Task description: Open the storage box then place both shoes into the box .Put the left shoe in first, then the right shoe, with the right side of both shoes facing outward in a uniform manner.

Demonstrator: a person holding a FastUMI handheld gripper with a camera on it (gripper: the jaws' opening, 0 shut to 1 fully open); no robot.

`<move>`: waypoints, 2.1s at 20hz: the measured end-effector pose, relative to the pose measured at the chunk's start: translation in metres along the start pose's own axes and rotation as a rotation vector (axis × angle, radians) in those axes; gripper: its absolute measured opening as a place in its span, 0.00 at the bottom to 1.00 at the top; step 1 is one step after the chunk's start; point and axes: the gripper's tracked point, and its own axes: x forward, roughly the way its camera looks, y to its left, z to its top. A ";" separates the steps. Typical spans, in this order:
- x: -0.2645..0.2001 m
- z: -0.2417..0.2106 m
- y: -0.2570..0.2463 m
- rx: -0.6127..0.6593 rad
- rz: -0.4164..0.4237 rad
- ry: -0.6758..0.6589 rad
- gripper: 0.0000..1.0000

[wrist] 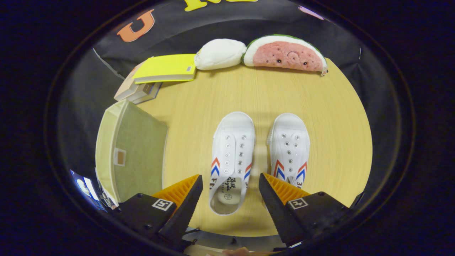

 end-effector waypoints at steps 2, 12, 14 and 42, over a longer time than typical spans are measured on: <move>0.016 0.002 -0.009 0.003 -0.023 0.002 1.00; 0.058 -0.016 -0.028 -0.081 -0.080 0.170 0.64; 0.062 -0.014 -0.020 -0.082 -0.017 0.165 0.47; -0.118 -0.028 0.151 0.067 0.197 -0.186 0.06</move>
